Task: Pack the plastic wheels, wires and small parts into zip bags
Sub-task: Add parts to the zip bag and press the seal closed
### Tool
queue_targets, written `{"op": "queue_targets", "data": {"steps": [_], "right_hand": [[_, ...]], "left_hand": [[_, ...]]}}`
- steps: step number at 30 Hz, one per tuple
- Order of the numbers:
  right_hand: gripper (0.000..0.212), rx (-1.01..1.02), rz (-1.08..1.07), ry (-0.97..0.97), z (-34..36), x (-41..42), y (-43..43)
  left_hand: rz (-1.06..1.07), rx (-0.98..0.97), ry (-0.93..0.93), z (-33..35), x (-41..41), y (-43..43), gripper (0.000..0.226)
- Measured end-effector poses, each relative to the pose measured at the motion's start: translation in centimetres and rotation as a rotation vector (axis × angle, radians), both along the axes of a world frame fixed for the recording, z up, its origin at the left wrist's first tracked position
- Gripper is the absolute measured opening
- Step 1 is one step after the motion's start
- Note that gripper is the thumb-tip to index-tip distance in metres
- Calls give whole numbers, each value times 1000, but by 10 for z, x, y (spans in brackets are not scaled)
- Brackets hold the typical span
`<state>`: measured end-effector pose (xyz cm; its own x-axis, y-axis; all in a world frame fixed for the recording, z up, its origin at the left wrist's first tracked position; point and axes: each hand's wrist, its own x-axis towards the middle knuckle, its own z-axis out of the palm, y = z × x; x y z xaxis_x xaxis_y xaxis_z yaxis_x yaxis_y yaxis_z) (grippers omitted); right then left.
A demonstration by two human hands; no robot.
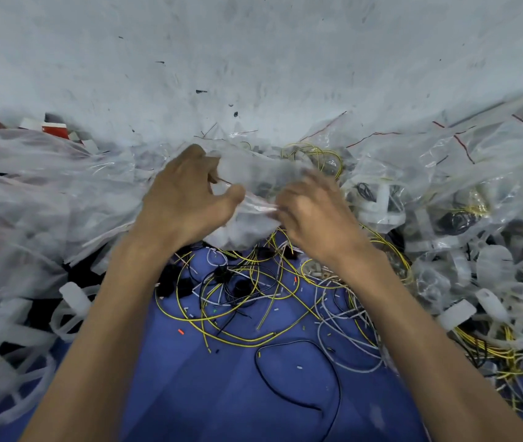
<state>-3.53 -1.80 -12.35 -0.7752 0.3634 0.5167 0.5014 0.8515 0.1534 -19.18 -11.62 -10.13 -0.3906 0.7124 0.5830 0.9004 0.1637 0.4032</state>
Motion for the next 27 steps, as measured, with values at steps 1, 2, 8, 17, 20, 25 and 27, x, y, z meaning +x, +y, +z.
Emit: {"op": "queue_targets", "data": {"steps": [1, 2, 8, 17, 20, 25, 27], "right_hand": [[23, 38, -35, 148, 1, 0, -1], [25, 45, -46, 300, 3, 0, -1], [24, -439, 270, 725, 29, -2, -6], [38, -624, 225, 866, 50, -10, -9], [37, -629, 178, 861, 49, -9, -7], [57, -662, -23, 729, 23, -3, 3], [105, -1044, 4, 565, 12, -6, -3]], "left_hand": [[-49, 36, 3, 4, 2, -4, 52], [-80, 89, 10, 8, 2, -7, 47], [-97, 429, -114, 6, 2, -4, 18], [-644, -173, -1044, -32, -14, 2, 54], [-660, -178, -875, -38, -11, 2, 17], [-192, 43, -439, -15, -1, 9, 26], [-135, 39, -358, -9, 11, 9, 26]]}}
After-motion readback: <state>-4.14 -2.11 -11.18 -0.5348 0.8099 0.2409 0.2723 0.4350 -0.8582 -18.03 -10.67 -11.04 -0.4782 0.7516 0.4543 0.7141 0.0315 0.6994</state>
